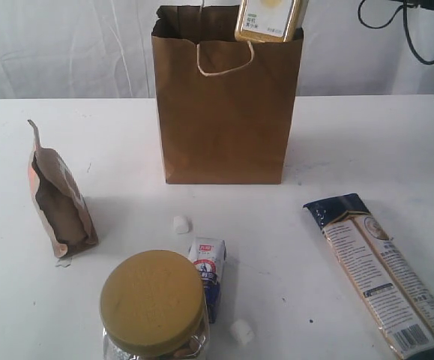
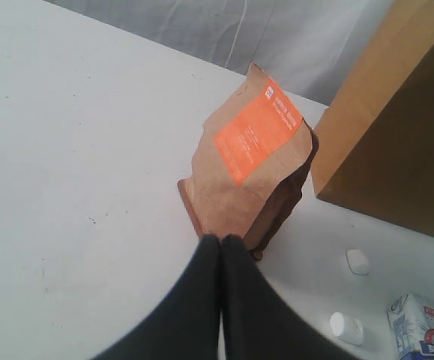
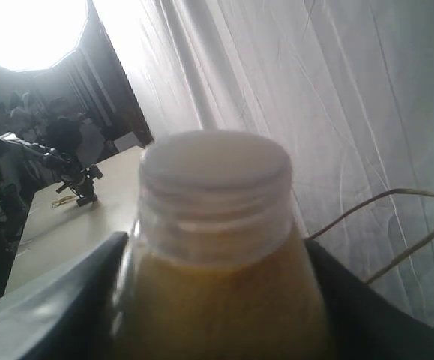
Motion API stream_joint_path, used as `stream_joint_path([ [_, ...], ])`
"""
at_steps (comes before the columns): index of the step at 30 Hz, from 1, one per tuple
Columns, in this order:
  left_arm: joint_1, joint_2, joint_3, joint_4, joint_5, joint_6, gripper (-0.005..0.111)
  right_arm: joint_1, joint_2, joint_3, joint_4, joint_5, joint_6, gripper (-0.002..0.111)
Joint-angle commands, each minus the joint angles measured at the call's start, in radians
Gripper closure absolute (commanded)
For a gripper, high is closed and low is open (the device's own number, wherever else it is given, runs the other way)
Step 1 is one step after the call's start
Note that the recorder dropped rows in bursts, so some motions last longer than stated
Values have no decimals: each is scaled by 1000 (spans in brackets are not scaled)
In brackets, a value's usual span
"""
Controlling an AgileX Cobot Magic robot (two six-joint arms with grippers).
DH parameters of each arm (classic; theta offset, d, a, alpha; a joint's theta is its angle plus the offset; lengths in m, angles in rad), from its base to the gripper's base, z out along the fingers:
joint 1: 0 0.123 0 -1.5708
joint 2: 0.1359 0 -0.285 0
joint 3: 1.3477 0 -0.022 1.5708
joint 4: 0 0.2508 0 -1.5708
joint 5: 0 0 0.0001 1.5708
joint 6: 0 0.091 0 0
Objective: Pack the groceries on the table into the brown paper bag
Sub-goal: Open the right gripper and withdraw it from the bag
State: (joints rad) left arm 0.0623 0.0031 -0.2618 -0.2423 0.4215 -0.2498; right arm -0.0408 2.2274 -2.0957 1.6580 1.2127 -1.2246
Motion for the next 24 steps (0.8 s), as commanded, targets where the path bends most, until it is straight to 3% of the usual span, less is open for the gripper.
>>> stream_joint_path([
  [1,-5,-3,-8,-13,2,3,107,5,-23,-7,86,8,-10,45],
  [17,-5,-3,-8,-13,2,5,107,-12,-62,-7,86,8,-38,48],
  [20,-5,-3,-8,-13,2,11,107,-69,-104,-7,86,8,-18,54],
  [24,-5,-3,-8,-13,2,11,107,-207,-198,-7,-10,8,72,54],
])
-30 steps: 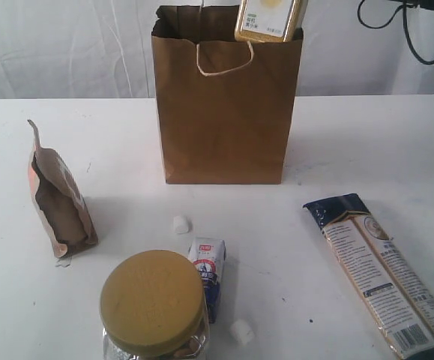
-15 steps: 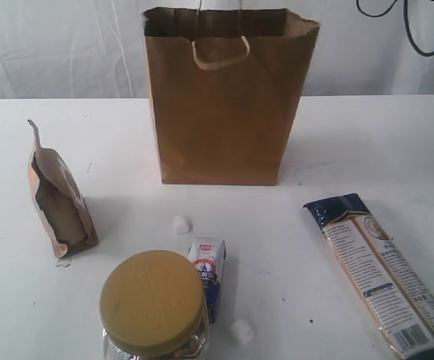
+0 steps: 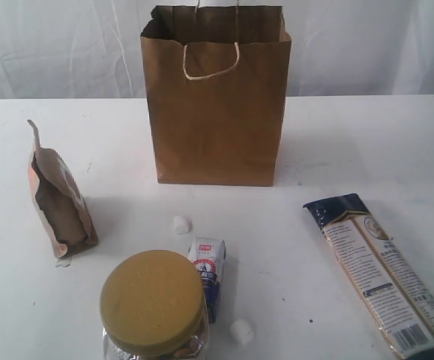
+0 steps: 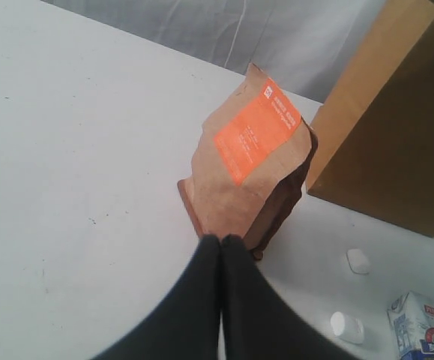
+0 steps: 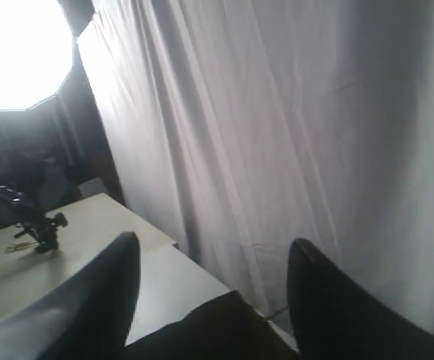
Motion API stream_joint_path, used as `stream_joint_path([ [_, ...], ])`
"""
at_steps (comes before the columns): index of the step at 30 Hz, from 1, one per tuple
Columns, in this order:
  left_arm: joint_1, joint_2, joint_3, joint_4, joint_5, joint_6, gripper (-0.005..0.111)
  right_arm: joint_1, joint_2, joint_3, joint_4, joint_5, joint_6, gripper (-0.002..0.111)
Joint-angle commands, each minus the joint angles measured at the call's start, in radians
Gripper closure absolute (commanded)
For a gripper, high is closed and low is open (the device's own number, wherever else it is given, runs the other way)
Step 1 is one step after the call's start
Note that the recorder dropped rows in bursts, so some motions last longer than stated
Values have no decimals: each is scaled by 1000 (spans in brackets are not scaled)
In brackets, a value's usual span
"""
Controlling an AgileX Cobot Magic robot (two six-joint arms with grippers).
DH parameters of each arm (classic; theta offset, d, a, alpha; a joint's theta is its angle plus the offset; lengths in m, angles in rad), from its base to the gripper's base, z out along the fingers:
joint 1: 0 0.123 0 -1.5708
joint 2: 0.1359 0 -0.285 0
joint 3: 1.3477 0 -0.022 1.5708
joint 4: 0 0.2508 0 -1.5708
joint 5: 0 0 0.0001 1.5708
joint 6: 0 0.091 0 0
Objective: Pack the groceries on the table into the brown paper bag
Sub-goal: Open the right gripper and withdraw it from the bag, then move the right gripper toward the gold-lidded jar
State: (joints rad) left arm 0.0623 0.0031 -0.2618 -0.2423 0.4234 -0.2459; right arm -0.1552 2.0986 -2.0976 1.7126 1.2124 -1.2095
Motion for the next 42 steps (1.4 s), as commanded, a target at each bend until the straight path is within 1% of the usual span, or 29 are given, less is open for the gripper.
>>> stream_joint_path([
  [1,-5,-3,-8,-13,0,7,107,-140,-104,-5,-96,9,101,57],
  [2,-5,-3,-8,-13,0,7,107,-164,-120,-5,-127,9,135,60],
  [3,-5,-3,-8,-13,0,7,107,-199,-150,-5,-214,9,221,63],
  [4,-5,-3,-8,-16,0,7,107,-217,-182,-5,-352,9,272,63],
  [6,-5,-3,-8,-20,0,7,107,-218,-228,-5,-567,9,353,62],
  [7,-5,-3,-8,-20,0,7,107,-213,-247,1,-619,9,383,60],
  [9,-5,-3,-8,-20,0,7,107,-184,-301,52,-686,9,437,52],
  [10,-5,-3,-8,-20,0,7,107,-157,-339,102,-771,9,458,49],
  [11,-5,-3,-8,-20,0,7,107,-140,-363,139,-839,9,478,49],
  [12,-5,-3,-8,-22,0,7,107,-109,-404,220,-919,9,510,49],
  [13,-5,-3,-8,-32,0,7,107,-93,-427,271,-948,9,521,49],
  [16,-5,-3,-8,-97,4,28,107,-58,-497,424,-951,9,526,51],
  [19,-5,-3,-8,-224,14,158,107,-21,-566,574,-946,9,526,53],
  [22,-5,-3,-8,-364,22,365,105,13,-641,704,-944,9,510,54],
  [24,-5,-3,-8,-463,40,499,97,37,-684,783,-912,9,470,54],
  [27,-5,-3,-8,-590,60,652,74,81,-750,893,-853,9,400,53],
  [29,-5,-3,-8,-655,66,715,57,119,-794,958,-850,9,354,47],
  [31,-5,-3,-8,-690,71,740,47,163,-830,1015,-850,9,323,41],
  [32,-5,-3,-8,-695,76,750,44,185,-845,1039,-850,9,318,38],
  [37,-5,-3,-8,-695,123,766,42,279,-885,1130,-850,-10,291,28],
  [42,-5,-3,-8,-692,127,766,42,349,-895,1181,-850,-34,271,28],
])
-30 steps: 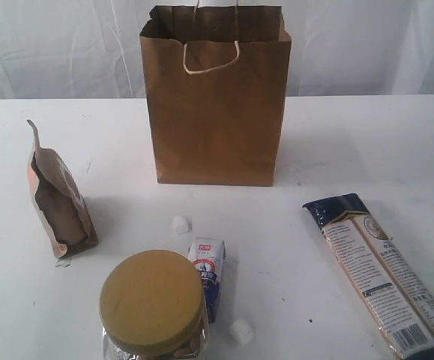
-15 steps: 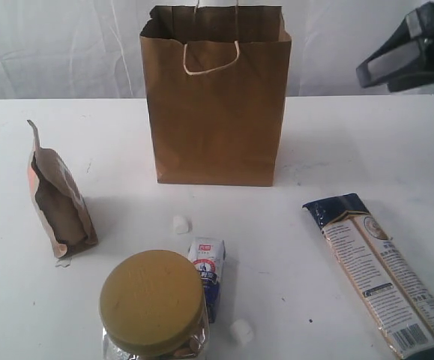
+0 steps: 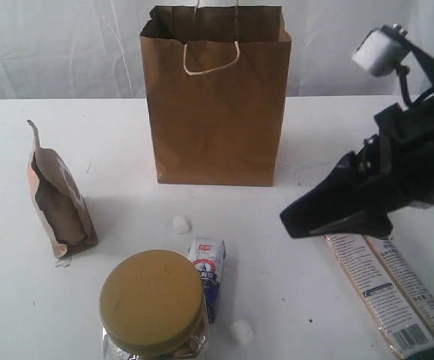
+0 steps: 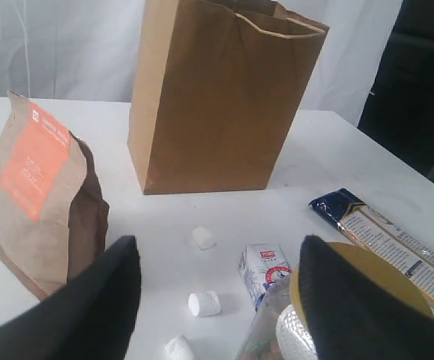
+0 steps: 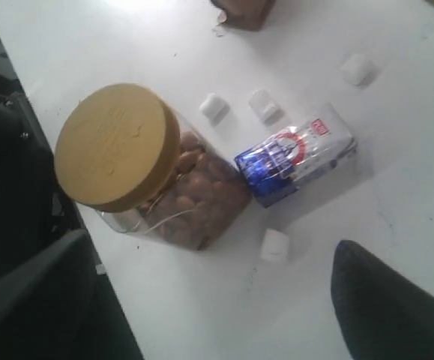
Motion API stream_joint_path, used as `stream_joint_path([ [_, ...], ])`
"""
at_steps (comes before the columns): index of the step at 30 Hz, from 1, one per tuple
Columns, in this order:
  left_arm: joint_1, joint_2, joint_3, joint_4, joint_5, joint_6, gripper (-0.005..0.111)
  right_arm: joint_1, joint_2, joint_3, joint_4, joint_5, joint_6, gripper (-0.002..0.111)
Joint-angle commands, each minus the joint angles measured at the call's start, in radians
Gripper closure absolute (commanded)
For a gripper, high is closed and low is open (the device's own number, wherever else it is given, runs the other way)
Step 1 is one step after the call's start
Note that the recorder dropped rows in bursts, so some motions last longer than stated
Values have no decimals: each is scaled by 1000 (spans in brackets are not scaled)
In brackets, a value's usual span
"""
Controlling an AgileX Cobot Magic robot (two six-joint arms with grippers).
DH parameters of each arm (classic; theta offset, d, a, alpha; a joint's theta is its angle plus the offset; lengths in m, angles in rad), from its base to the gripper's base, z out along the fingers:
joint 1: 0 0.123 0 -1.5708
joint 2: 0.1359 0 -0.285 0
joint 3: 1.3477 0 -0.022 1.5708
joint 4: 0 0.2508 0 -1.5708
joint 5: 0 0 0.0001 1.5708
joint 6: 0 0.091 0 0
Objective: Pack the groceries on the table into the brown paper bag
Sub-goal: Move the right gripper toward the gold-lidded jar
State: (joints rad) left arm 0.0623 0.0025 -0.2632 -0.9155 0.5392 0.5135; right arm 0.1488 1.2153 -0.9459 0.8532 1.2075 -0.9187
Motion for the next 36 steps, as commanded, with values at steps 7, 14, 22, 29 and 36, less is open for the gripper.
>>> stream_joint_path([
  [7,-5,-3,-6,-19,11,6,42,96,-12,29,145,-3,6,28],
  [14,-5,-3,-6,-19,11,6,42,205,-12,29,137,13,28,22],
  [22,-5,-3,-6,-18,11,6,42,372,12,29,72,-175,23,14],
  [29,-5,-3,-6,-15,11,6,42,532,88,29,-43,-211,25,16],
  [36,-5,-3,-6,-11,11,6,42,651,171,29,-120,-318,15,16],
])
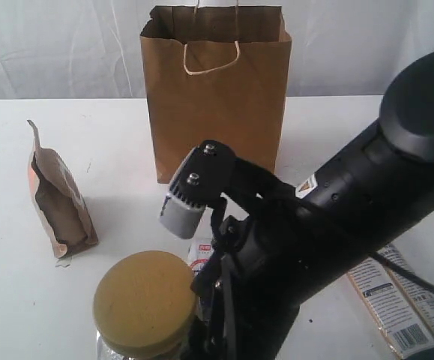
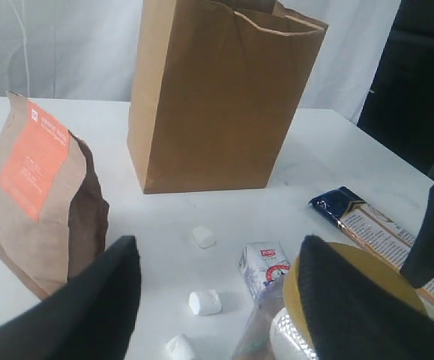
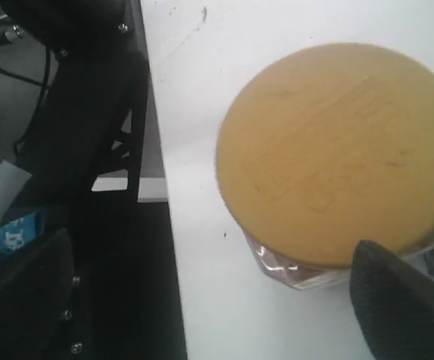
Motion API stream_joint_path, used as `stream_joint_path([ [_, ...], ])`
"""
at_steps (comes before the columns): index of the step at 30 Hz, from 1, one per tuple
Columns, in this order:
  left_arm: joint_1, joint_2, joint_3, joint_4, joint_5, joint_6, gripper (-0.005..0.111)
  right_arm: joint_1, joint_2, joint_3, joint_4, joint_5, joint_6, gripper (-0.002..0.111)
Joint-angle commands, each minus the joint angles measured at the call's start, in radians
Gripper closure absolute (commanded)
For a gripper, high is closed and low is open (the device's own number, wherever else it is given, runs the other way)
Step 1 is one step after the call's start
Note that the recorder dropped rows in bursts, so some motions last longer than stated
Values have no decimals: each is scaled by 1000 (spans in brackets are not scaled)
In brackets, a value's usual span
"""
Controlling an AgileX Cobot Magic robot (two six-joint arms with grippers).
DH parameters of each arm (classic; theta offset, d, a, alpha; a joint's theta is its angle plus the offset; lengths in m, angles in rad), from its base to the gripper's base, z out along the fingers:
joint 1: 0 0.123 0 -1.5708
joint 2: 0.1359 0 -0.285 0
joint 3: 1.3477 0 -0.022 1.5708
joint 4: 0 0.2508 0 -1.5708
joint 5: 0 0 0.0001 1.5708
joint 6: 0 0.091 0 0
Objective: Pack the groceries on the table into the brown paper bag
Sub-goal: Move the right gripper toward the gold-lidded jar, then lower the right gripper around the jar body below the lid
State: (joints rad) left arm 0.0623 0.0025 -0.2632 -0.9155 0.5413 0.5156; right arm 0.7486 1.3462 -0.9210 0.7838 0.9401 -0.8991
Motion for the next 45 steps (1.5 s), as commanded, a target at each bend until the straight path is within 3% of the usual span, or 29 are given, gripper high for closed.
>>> stream_joint_path([
  [1,-5,-3,-6,-11,9,4,42,60,49,4,-70,-55,-5,16],
  [16,-5,-3,-6,-4,9,4,42,93,98,4,-159,-116,94,18],
  [25,-5,-3,-6,-4,11,4,42,93,98,4,-175,-289,94,23],
  [29,-5,-3,-6,-4,11,4,42,93,112,4,-183,-247,94,24],
  [45,-5,-3,-6,-4,13,4,42,93,123,2,-377,-600,92,25],
])
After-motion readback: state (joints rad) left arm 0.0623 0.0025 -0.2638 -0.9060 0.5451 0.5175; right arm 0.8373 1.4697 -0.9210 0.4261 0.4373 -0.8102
